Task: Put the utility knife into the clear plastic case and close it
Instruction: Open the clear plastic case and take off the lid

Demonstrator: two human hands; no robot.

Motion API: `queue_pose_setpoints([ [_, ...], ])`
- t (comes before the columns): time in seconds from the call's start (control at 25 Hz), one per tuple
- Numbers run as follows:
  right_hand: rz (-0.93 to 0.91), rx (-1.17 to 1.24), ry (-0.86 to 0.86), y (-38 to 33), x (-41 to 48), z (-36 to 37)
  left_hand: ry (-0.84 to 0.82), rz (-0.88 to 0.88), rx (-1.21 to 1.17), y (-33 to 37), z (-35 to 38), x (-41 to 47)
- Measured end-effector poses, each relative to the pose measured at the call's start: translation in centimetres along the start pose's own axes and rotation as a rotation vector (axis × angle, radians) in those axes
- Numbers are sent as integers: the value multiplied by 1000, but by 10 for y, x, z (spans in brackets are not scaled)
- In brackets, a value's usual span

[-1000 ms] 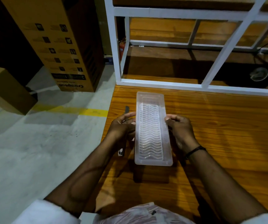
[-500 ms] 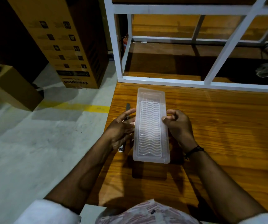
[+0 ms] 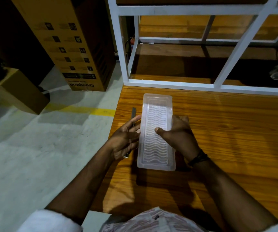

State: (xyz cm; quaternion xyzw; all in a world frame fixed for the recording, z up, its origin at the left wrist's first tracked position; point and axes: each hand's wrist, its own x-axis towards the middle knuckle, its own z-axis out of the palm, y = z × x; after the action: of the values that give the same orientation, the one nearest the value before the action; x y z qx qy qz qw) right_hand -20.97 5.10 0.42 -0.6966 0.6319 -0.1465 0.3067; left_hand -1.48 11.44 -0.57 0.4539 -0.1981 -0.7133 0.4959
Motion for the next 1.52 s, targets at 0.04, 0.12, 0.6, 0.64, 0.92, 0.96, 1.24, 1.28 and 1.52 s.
queue_pose_setpoints([
  [0.04,1,-20,-18,-3,-3,-1,7,-2,-17,0,0,0],
  [0.12,-11,-78,-43,-8,-9,-3,52,4,-24,3,2,0],
  [0.6,-397,-557,-68,-30,-82,11,377,20,162,-20,20,-42],
  [0.64,-402,-590,-52,-31,-83,15,372,14,159,-22,21,-44],
  [0.92,-460,-660,-68,-36,-87,19,412,62,244,-31,28,-50],
  [0.96,-468,-660,-71,-36,-87,19,421,75,272,-31,29,-50],
  [1.24,-560,-482,-58,-38,-84,1,481,131,410,-36,35,-48],
  [1.28,-566,-442,-63,-37,-83,-2,487,139,428,-37,35,-46],
  [1.52,-493,-198,-149,-36,-85,-39,442,182,584,-30,41,-40],
])
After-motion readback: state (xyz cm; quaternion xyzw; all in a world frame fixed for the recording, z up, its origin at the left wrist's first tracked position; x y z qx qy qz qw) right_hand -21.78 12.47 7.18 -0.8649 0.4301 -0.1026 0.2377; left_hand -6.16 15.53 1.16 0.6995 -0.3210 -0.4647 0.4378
